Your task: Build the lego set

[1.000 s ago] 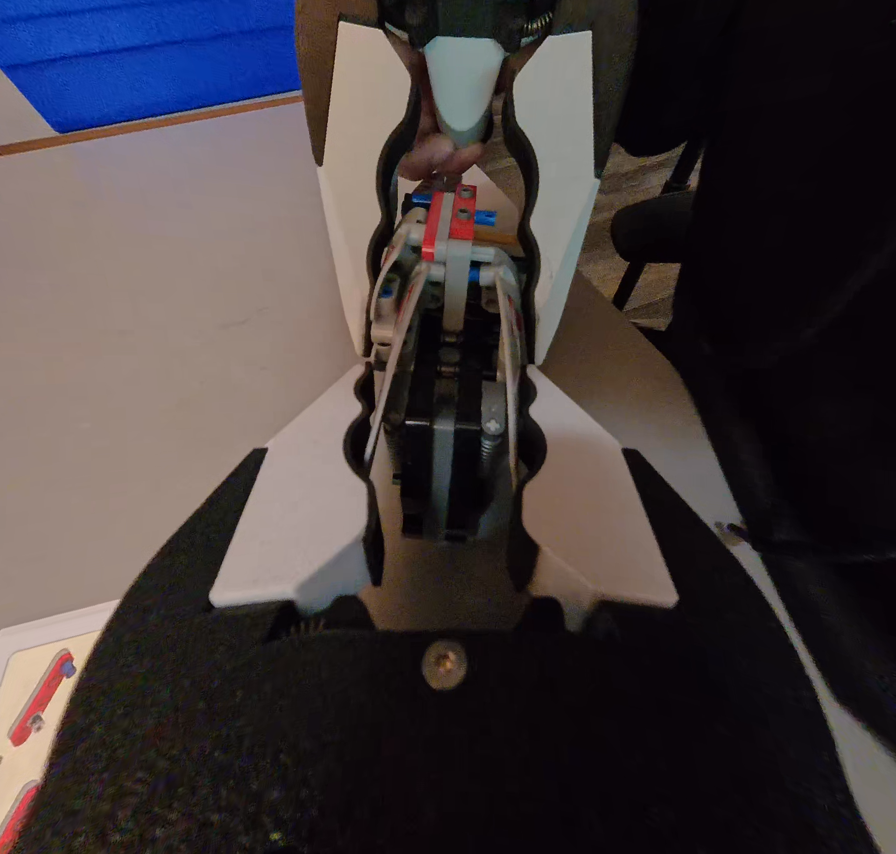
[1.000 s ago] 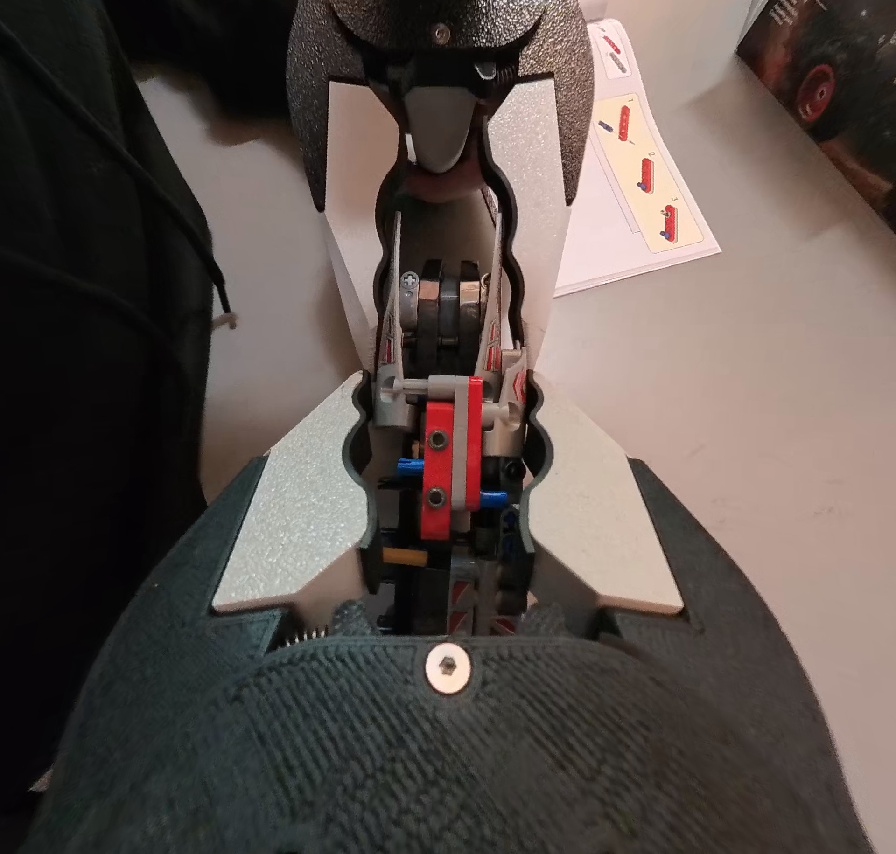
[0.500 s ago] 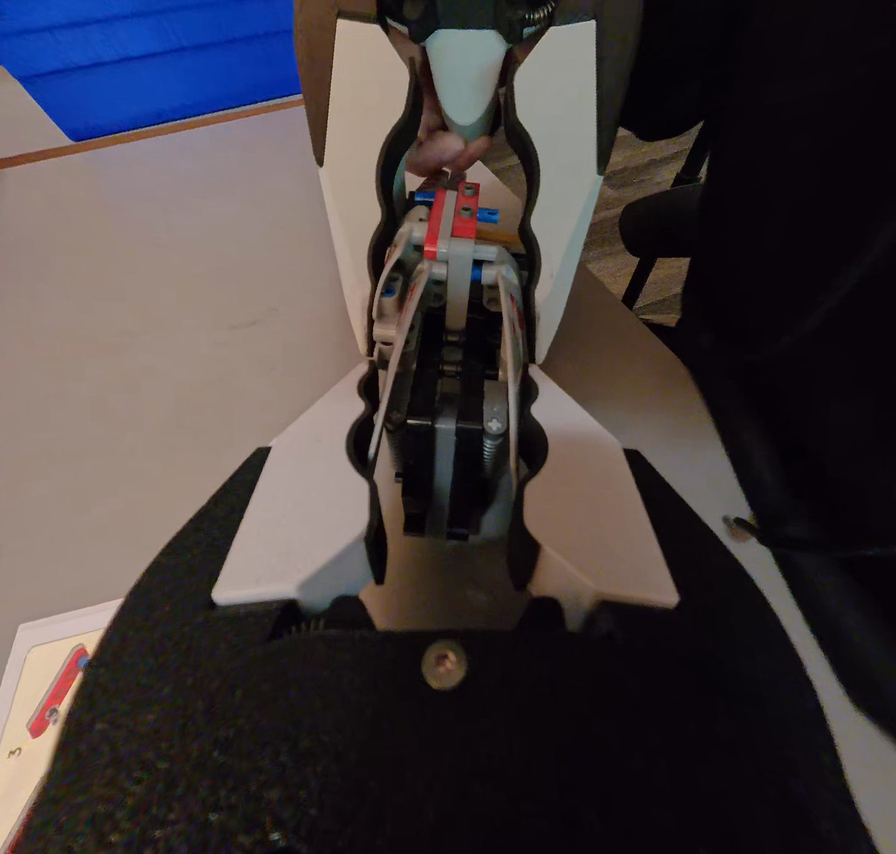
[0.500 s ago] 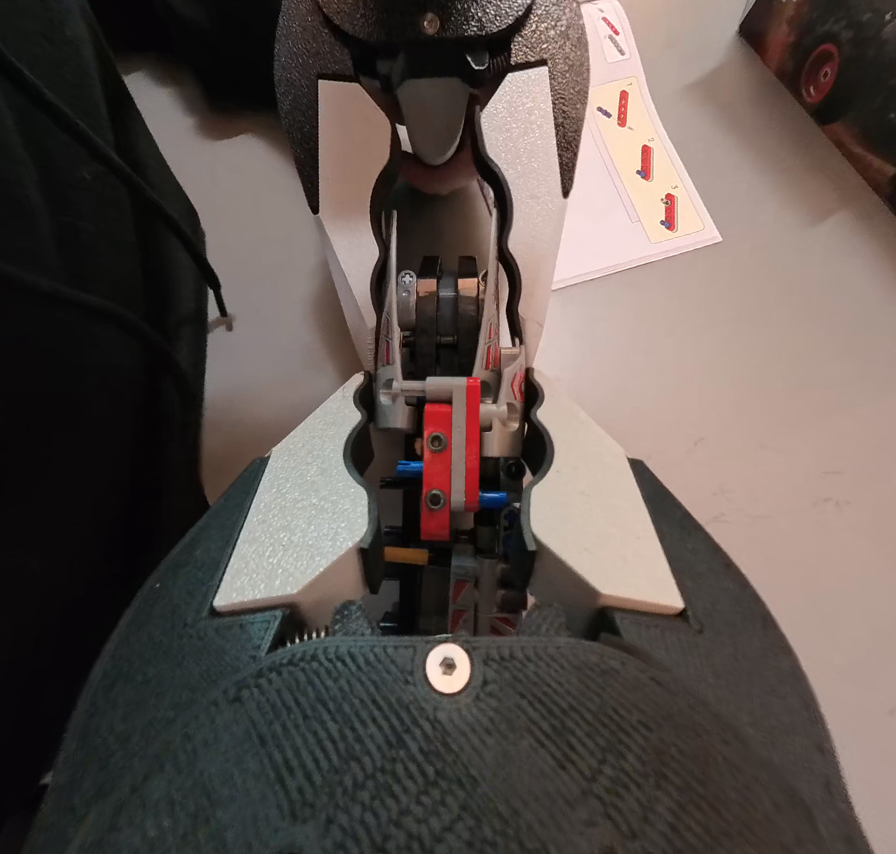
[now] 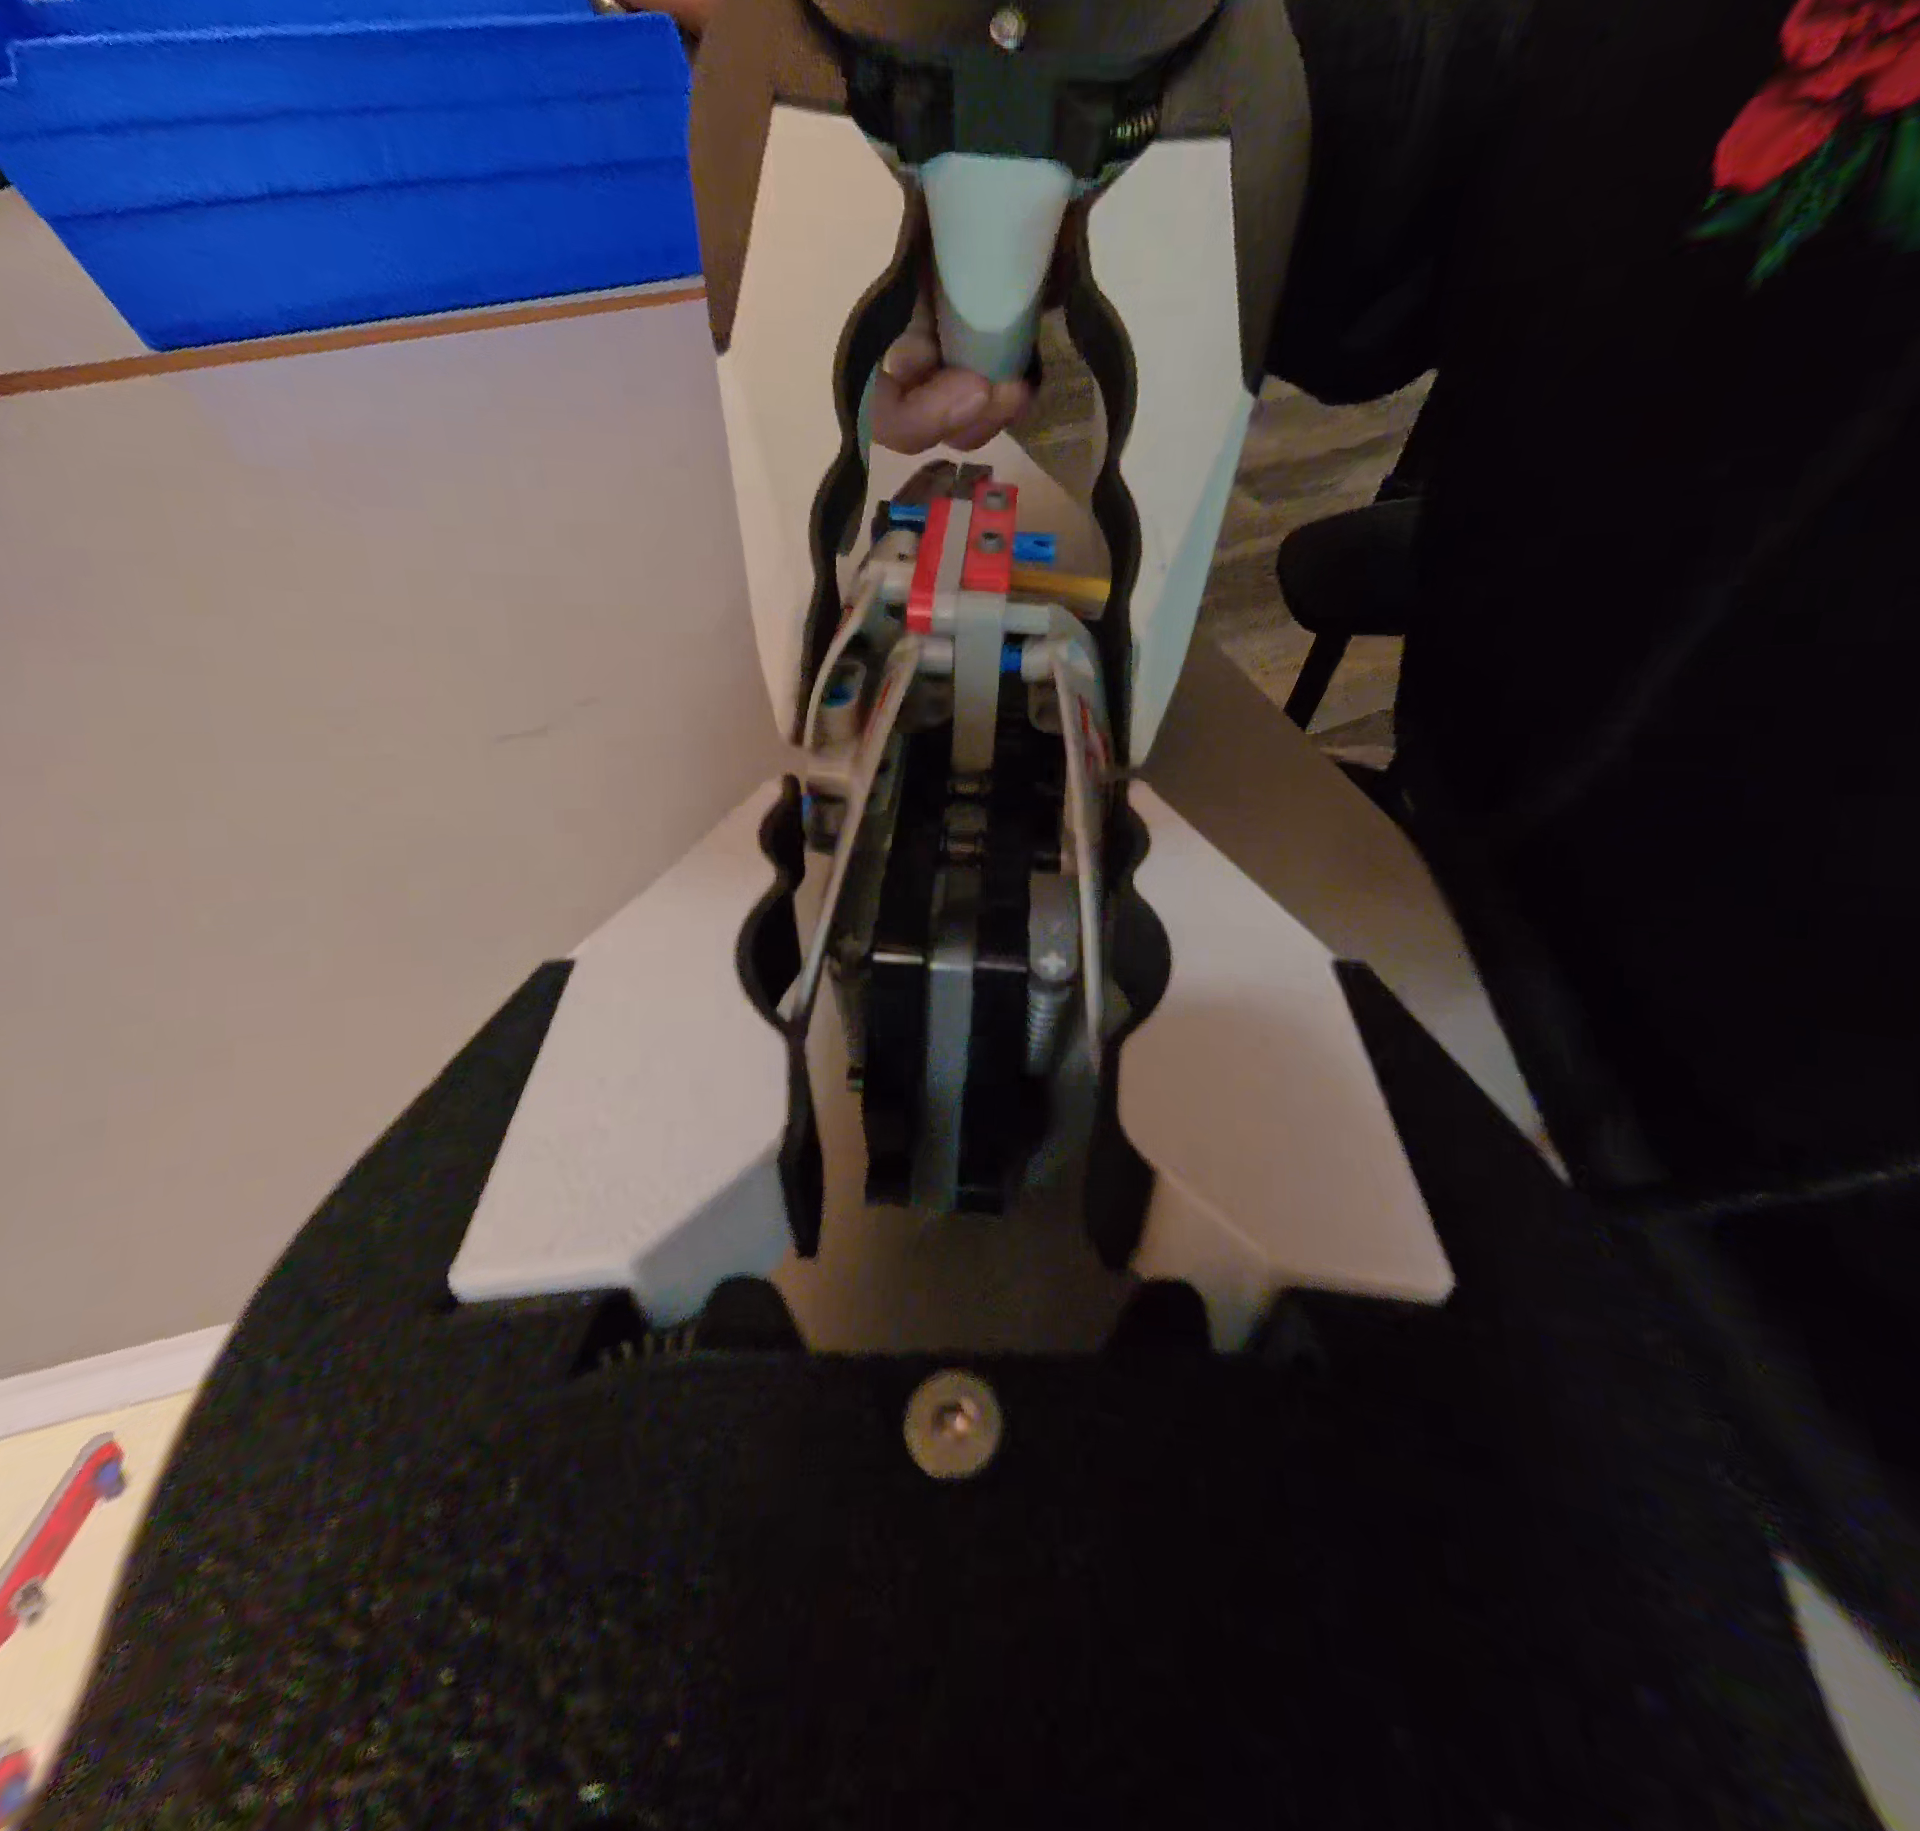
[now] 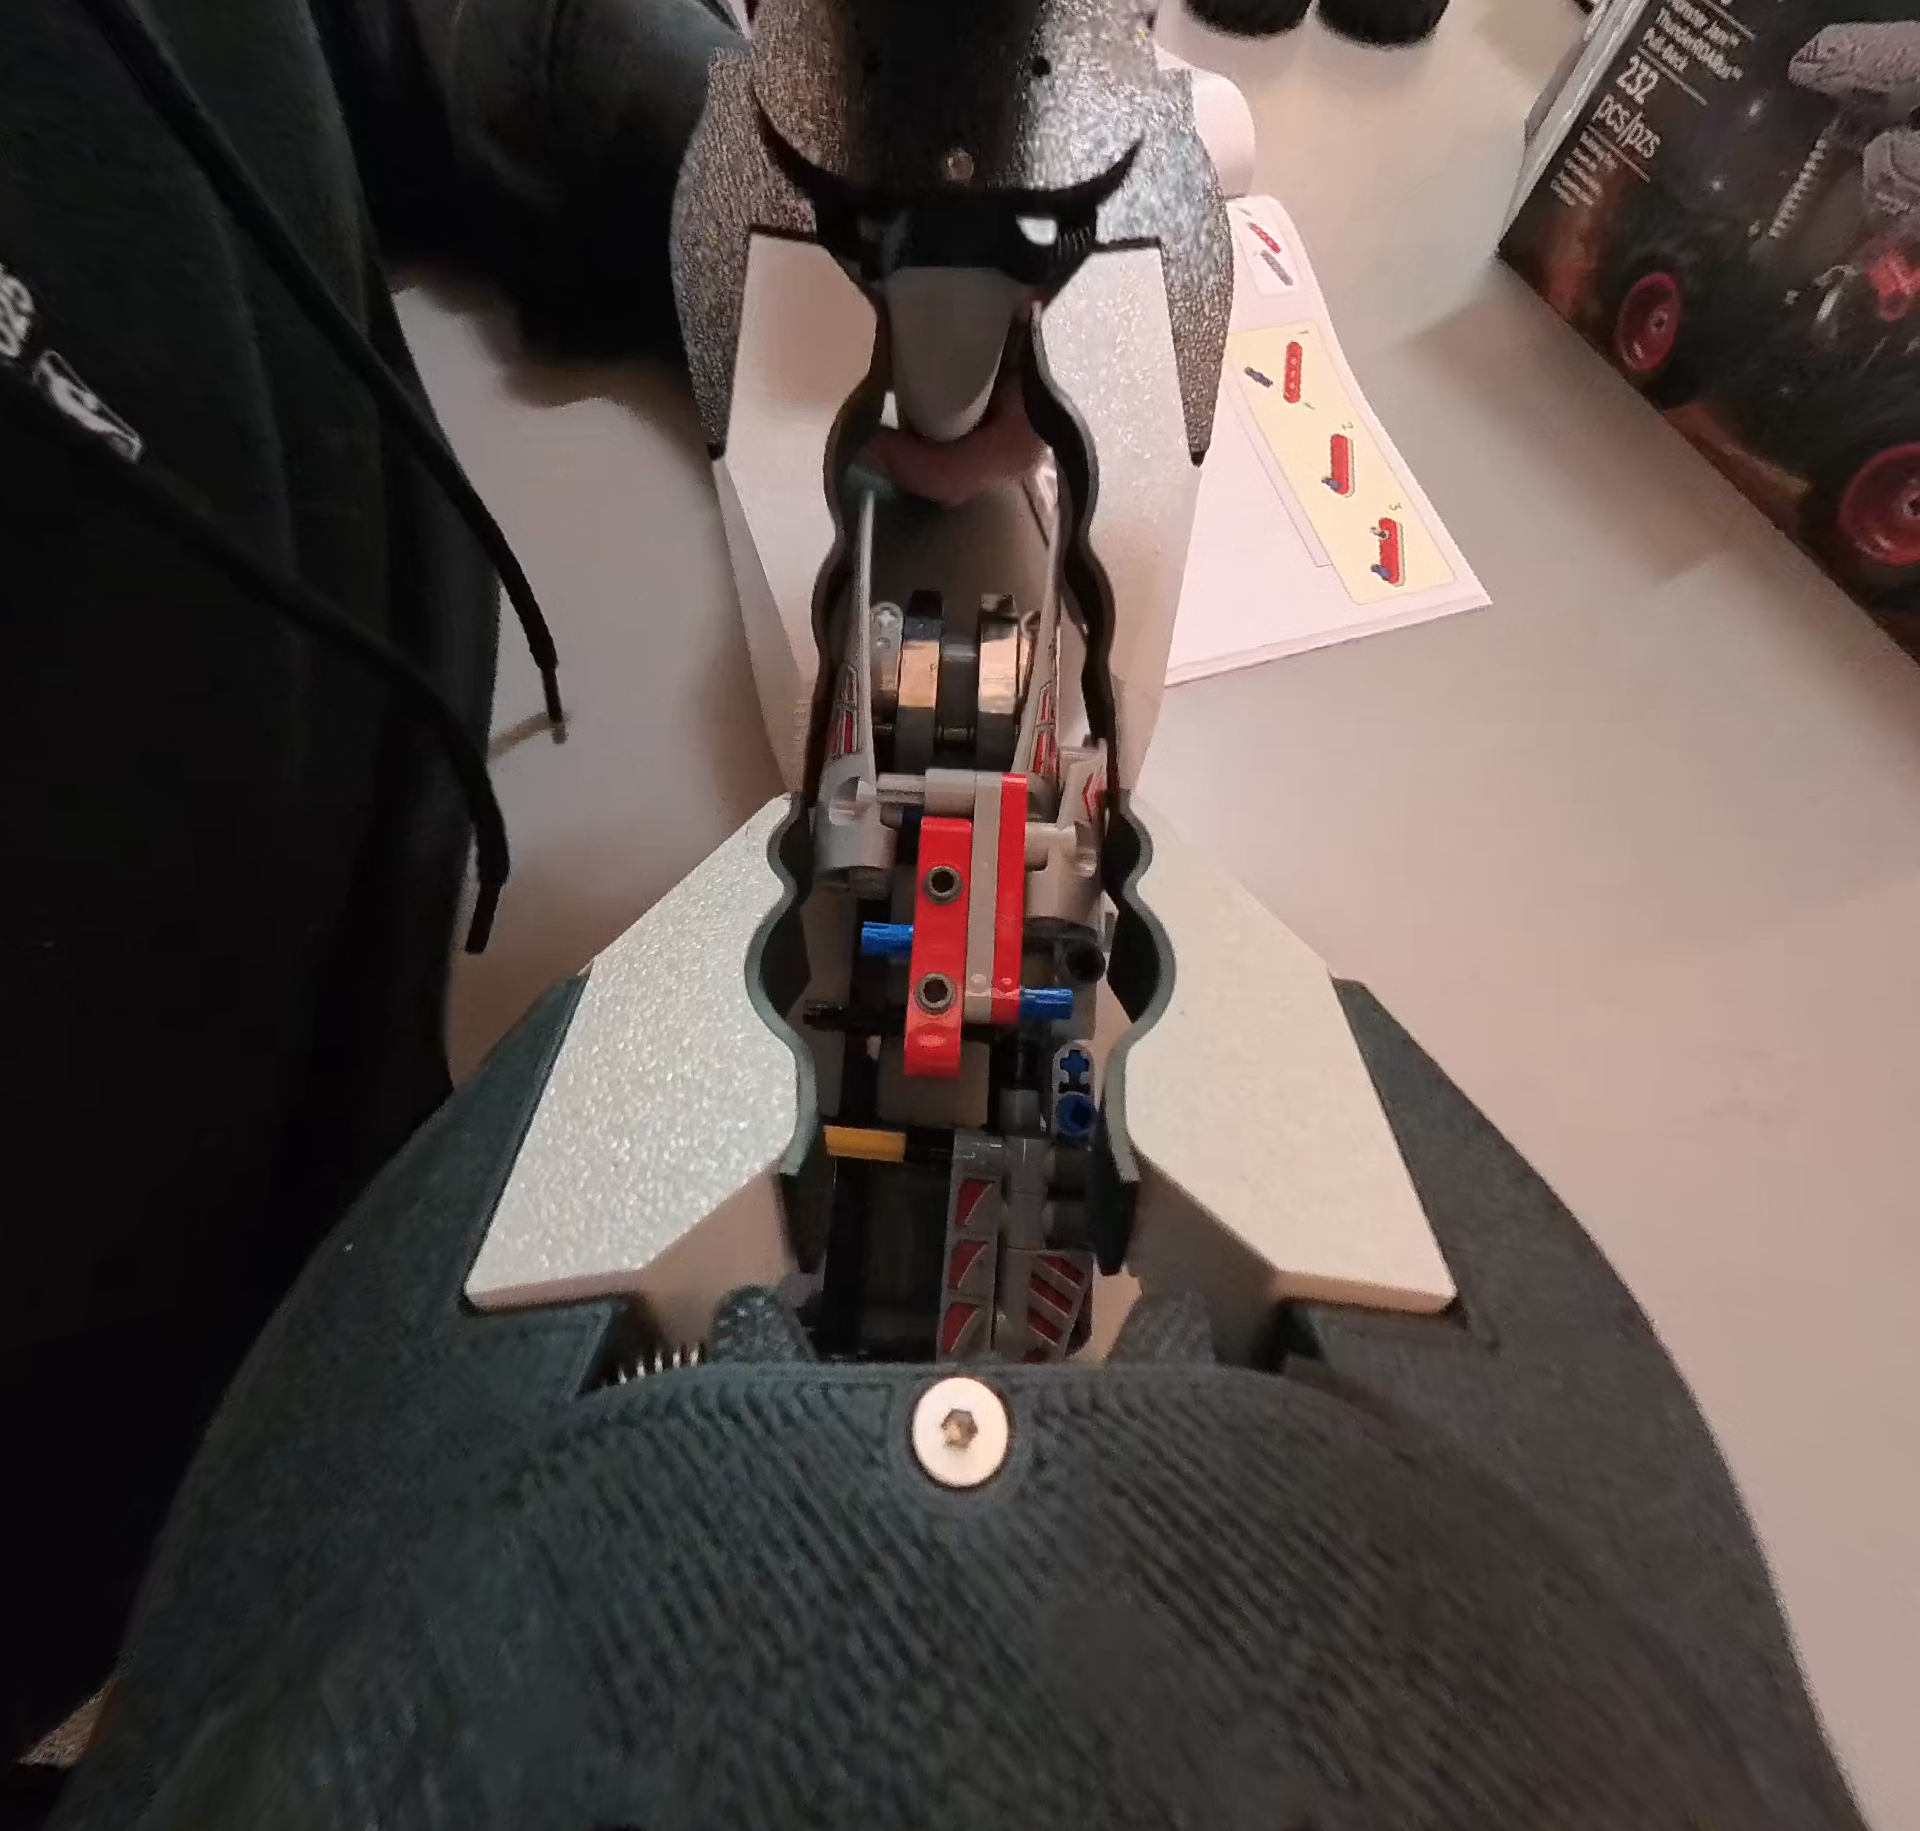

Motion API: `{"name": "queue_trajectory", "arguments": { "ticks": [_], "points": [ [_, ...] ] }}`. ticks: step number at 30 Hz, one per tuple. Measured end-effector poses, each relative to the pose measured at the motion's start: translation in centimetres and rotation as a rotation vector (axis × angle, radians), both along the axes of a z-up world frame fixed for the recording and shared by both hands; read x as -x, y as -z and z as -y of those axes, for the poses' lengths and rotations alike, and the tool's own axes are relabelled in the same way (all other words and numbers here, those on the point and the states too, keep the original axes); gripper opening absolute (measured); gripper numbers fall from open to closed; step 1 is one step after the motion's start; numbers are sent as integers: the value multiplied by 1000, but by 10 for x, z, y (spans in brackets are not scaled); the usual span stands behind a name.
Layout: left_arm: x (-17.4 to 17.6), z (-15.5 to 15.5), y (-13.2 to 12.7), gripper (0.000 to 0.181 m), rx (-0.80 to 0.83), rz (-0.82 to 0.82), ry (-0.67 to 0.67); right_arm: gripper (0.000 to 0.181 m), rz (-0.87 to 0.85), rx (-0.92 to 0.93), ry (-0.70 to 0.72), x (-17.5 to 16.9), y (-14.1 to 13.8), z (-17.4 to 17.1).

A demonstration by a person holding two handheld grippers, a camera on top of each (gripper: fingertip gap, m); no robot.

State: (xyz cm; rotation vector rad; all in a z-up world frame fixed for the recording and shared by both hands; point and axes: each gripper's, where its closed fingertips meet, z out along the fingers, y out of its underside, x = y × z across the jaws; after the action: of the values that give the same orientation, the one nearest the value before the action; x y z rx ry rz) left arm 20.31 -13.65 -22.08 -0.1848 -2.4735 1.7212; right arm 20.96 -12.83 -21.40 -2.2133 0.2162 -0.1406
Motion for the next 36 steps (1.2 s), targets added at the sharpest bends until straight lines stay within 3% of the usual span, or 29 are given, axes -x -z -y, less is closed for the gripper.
{"name": "queue_trajectory", "arguments": {
  "ticks": [31,36],
  "points": [
    [-4,2,1,55,-3,-39,18,51,34,16,-12,3,-8,0],
    [-4,2,1,55,-5,-48,10,33,52,-14,-3,-1,-22,-2]
  ]
}}
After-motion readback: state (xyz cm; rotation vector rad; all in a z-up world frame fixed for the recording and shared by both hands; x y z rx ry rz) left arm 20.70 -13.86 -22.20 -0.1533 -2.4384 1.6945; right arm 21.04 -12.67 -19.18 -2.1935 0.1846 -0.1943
